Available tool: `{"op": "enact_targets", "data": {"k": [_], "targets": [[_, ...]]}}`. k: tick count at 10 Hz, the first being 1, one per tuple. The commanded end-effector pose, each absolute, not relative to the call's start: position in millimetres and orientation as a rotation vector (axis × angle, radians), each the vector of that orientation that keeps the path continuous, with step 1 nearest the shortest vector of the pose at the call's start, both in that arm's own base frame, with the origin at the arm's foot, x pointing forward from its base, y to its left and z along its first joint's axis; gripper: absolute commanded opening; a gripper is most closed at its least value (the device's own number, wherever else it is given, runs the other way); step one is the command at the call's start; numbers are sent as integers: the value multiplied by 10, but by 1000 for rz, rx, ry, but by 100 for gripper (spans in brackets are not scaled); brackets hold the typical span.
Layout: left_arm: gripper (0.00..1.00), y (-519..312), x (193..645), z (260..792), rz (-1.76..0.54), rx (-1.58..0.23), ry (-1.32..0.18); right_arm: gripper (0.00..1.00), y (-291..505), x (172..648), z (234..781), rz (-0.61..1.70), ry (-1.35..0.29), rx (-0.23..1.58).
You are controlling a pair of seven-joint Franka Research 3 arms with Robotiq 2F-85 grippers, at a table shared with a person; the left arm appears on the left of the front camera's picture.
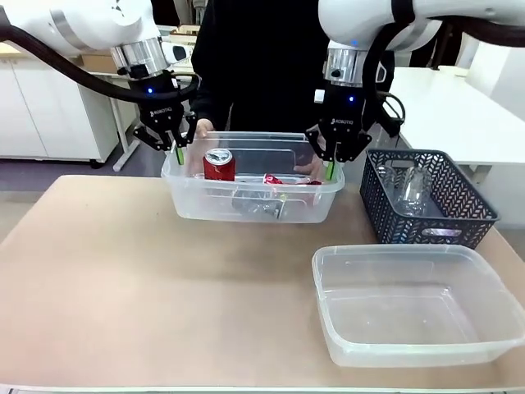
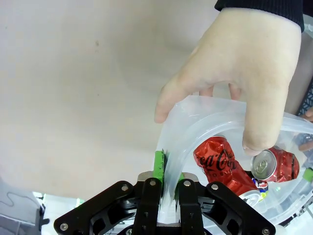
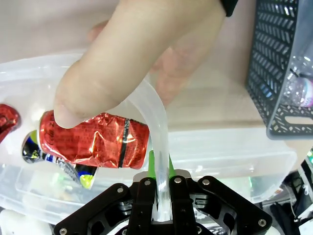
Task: Sort the waste into each basket.
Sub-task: Release the Organizing box you were holding.
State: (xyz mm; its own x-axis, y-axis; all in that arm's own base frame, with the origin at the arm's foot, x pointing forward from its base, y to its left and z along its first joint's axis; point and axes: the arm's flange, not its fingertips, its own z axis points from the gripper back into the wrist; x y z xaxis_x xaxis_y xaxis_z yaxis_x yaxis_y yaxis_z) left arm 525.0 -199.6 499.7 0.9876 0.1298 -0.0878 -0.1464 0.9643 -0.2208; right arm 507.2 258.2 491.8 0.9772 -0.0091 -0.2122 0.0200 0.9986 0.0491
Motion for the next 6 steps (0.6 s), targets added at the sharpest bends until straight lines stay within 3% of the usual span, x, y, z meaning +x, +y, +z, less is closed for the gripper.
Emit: {"op": "enact_targets", "data": {"k": [1, 6], "targets": [[6, -1968, 5224, 5022, 155, -230, 56, 4, 2606, 5053, 4937, -9, 211, 51], [6, -1987, 5252, 4999, 141, -229, 72, 4, 2586, 5077, 4922, -15, 209, 53]]}}
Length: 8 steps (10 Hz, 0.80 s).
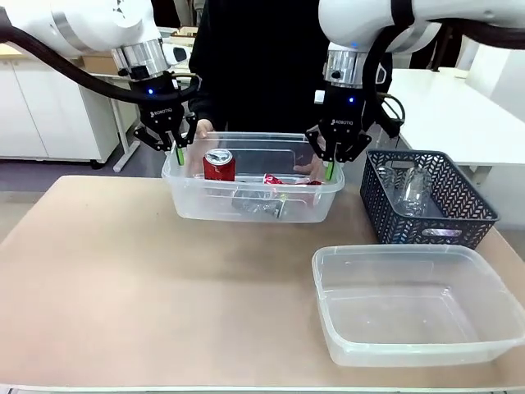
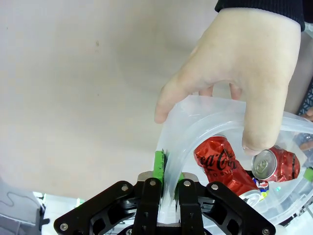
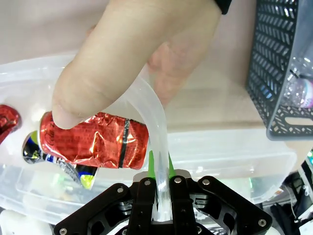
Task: Sort the waste into each basket.
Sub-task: Release the Organizing box you were holding.
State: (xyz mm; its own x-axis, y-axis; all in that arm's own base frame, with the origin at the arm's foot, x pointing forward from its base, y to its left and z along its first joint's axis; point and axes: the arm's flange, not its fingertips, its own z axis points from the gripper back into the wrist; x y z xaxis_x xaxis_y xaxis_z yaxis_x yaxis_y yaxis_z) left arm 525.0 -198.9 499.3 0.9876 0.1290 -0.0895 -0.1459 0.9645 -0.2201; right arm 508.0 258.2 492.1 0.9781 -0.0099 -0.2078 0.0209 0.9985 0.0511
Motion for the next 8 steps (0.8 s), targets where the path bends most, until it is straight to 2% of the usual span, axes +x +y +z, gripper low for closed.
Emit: {"op": "enact_targets", "data": {"k": [1, 2, 3, 4, 5, 6, 7, 8], "targets": [[63, -2015, 5236, 5064, 118, -232, 33, 54, 2533, 5015, 4993, 19, 124, 100], [63, -2008, 5197, 5150, 110, -232, 0, 58, 2502, 4947, 5083, 25, 74, 130], [100, -1967, 5131, 5250, 121, -225, -27, 100, 2452, 4862, 5216, 35, 32, 153], [67, -1917, 5035, 5387, 125, -224, -77, 100, 2373, 4754, 5410, 48, -17, 173], [100, -1878, 4939, 5502, 127, -225, -122, 72, 2307, 4650, 5571, 55, -53, 185], [100, -1854, 4866, 5568, 137, -226, -157, 82, 2254, 4542, 5700, 53, -88, 186], [100, -1828, 4808, 5619, 138, -226, -174, 100, 2208, 4436, 5793, 54, -123, 196], [100, -1818, 4755, 5647, 137, -232, -191, 100, 2162, 4342, 5845, 49, -149, 206]]}}
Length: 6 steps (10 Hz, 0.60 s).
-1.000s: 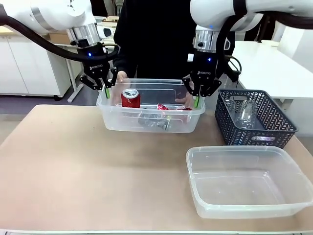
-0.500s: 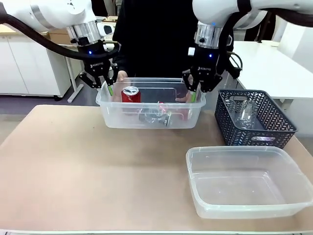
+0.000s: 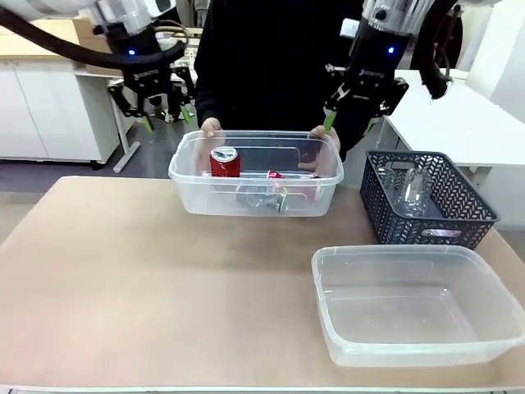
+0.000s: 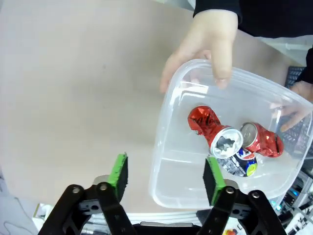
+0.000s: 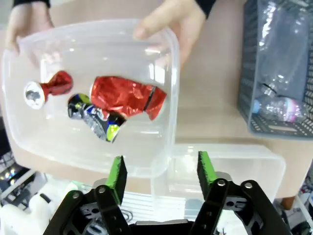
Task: Sort the waste into each basket.
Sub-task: Release the Organizing box you were holding.
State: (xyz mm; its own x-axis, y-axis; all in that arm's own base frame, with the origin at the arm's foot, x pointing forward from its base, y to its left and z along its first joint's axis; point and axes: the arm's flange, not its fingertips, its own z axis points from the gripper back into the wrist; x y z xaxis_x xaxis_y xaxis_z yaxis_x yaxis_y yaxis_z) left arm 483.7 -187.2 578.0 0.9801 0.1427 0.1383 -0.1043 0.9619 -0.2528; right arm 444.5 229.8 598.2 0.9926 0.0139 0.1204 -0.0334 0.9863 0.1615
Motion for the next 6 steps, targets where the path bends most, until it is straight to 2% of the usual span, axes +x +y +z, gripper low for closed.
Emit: {"op": "enact_targets", "data": {"k": [1, 3, 5, 6], "targets": [[100, -1812, 4684, 5642, 129, -233, -197, 100, 2106, 4189, 5875, 49, -164, 226], [100, -1801, 4528, 5572, 77, -237, -179, 100, 1972, 3967, 5855, 29, -191, 256], [100, -1792, 4438, 5551, -40, -275, -173, 100, 1936, 4021, 5750, -13, -186, 239], [100, -1855, 4574, 5597, 78, -231, -161, 100, 2067, 3993, 5943, 0, -169, 225]]}}
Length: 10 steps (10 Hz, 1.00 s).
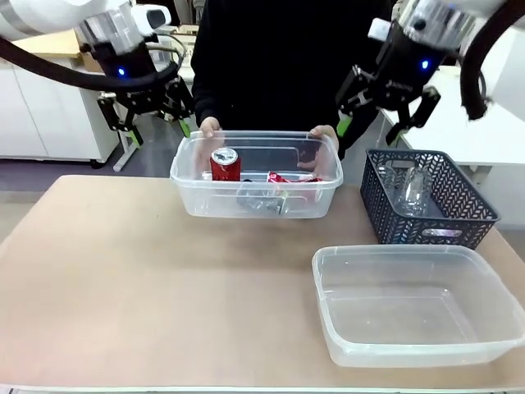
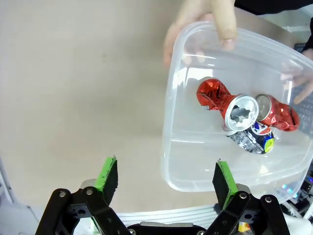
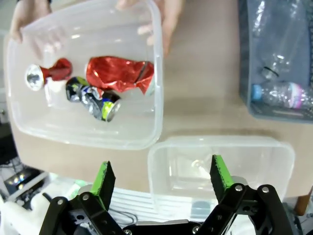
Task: Sort the waste into each basket.
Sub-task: Release the Organizing box you were holding, then pick up the Organizing box on the right side of the table and lift it.
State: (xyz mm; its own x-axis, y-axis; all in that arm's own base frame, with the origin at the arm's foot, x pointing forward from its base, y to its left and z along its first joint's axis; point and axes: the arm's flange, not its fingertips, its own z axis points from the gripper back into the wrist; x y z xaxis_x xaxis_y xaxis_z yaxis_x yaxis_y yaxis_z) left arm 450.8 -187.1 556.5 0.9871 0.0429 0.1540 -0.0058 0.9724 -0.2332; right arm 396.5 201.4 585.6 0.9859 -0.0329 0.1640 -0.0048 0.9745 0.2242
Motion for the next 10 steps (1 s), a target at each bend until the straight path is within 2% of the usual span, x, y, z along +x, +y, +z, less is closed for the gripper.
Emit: {"op": "enact_targets", "data": {"k": [1, 9, 10], "targets": [[100, -1855, 4574, 5597, 78, -231, -161, 100, 2067, 3993, 5943, 0, -169, 225], [100, -1841, 4566, 5569, 64, -238, -156, 100, 2068, 3965, 5907, -4, -173, 227], [100, -1879, 4305, 5604, 53, -258, -117, 100, 1873, 3650, 5958, 37, -129, 182]]}}
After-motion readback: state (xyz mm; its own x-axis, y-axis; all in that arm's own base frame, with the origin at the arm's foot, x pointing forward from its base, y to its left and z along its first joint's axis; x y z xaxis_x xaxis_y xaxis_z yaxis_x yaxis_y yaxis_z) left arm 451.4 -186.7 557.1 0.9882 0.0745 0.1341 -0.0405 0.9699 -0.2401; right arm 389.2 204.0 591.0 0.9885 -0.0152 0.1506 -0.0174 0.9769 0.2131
